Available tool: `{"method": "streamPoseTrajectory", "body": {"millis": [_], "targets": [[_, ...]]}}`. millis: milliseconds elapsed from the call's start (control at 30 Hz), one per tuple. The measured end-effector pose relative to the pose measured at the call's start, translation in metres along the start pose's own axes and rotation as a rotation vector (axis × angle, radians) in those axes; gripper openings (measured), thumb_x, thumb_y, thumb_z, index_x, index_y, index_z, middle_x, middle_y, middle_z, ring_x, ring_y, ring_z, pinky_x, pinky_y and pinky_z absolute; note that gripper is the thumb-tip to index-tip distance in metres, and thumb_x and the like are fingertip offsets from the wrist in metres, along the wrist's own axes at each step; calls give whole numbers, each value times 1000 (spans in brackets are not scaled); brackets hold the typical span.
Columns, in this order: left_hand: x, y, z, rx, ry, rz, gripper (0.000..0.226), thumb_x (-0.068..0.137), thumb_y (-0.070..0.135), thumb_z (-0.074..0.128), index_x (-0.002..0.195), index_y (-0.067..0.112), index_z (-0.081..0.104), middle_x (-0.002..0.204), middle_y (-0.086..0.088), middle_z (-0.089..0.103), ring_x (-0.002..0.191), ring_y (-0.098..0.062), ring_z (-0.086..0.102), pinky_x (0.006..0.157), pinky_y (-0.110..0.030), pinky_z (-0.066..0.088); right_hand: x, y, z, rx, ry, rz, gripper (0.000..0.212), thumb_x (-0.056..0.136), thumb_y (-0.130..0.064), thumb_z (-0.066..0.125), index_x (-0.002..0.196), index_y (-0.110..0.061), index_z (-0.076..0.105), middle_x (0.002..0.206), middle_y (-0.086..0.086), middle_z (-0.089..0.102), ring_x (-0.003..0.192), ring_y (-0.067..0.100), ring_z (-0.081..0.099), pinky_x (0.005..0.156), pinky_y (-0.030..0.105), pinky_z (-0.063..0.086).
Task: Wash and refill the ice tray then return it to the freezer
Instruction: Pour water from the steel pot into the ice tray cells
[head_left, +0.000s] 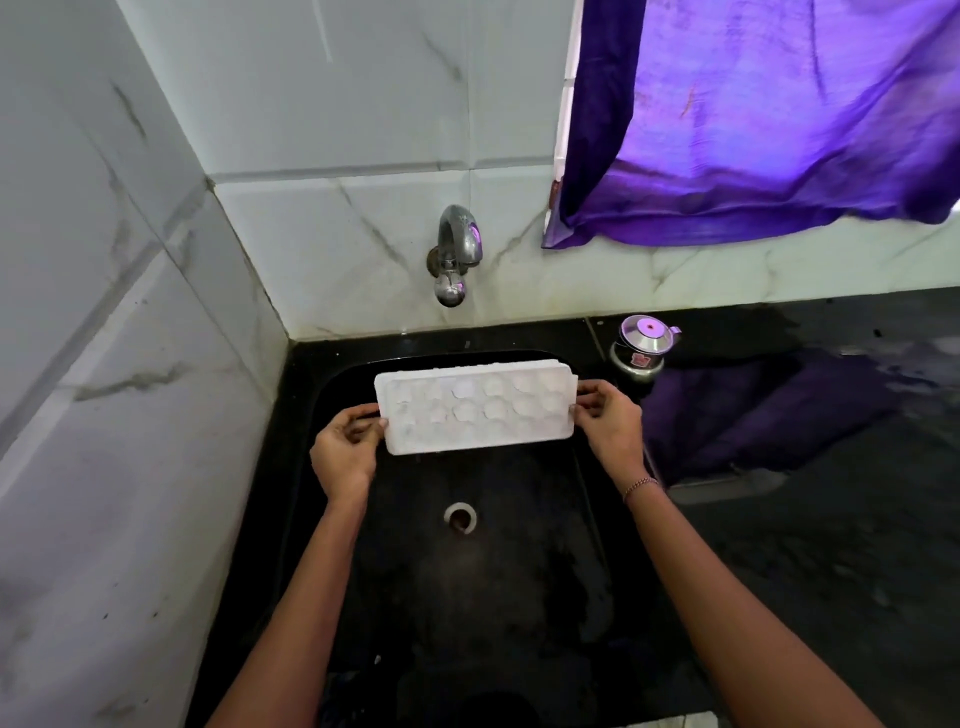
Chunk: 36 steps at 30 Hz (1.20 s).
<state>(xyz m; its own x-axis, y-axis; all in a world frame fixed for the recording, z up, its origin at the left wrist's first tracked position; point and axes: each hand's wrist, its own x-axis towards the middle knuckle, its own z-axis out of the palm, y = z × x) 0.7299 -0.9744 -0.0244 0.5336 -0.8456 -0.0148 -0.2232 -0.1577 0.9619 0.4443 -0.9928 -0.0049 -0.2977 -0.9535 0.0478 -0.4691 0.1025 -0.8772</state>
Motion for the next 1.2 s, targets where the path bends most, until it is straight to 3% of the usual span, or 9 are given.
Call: {"method": "streamPoseTrajectory", "body": {"millis": [233,433,567,767,900,967,1033,1100,1200], "targets": [[-22,-22,47,104,-208,-223,17,90,19,58,100,12,70,89,-10,72,84,-27,69,85,-47,54,-10,44,-35,-112,-92,280,29,88,-21,57,115,-15,68,101,8,71,94,24,66,88,40,52],[-50,-3,95,73,-336,-305,20,92,25,56,88,10,70,75,-3,70,70,-17,68,62,-28,53,2,80,-90,-118,-86,407,27,89,-29,51,96,-13,72,91,7,72,87,25,67,82,40,55],[-80,11,137,55,-424,-372,22,95,23,52,87,8,67,76,-5,68,72,-20,65,68,-31,53,24,113,-128,-104,-116,447,32,89,-23,49,100,3,65,102,22,68,85,29,65,87,53,52],[-131,29,199,-24,-411,-437,22,96,17,50,83,7,64,73,-6,64,64,-17,60,63,-26,51,56,147,-181,-190,-157,435,35,91,-17,46,108,10,59,113,25,63,102,40,61,88,56,50],[-147,36,233,-70,-386,-474,21,96,16,50,84,6,64,74,-6,65,65,-16,63,54,-20,52,72,163,-205,-213,-187,406,35,90,-18,45,108,9,59,111,26,63,104,41,59,89,52,49],[-152,34,244,-77,-383,-485,20,96,15,50,88,3,64,75,-6,66,65,-16,63,53,-19,52,78,170,-214,-209,-205,403,33,89,-18,45,95,8,64,91,23,68,88,37,63,75,43,51],[-157,31,251,-78,-369,-492,21,96,16,50,89,3,65,77,-6,67,66,-16,63,53,-20,52,81,175,-220,-203,-230,400,29,88,-19,44,70,-1,59,70,11,56,69,23,51,62,32,38],[-160,30,256,-83,-350,-500,20,96,15,50,90,3,66,78,-6,67,68,-16,64,52,-20,52,85,179,-223,-187,-243,387,24,88,-19,44,66,-12,52,69,6,47,68,17,43,63,29,31],[-161,30,261,-75,-320,-506,21,96,15,50,91,2,66,79,-6,67,69,-17,65,55,-21,51,91,185,-224,-181,-253,358,28,88,-19,43,70,-1,54,73,6,49,72,16,44,65,30,32]]}}
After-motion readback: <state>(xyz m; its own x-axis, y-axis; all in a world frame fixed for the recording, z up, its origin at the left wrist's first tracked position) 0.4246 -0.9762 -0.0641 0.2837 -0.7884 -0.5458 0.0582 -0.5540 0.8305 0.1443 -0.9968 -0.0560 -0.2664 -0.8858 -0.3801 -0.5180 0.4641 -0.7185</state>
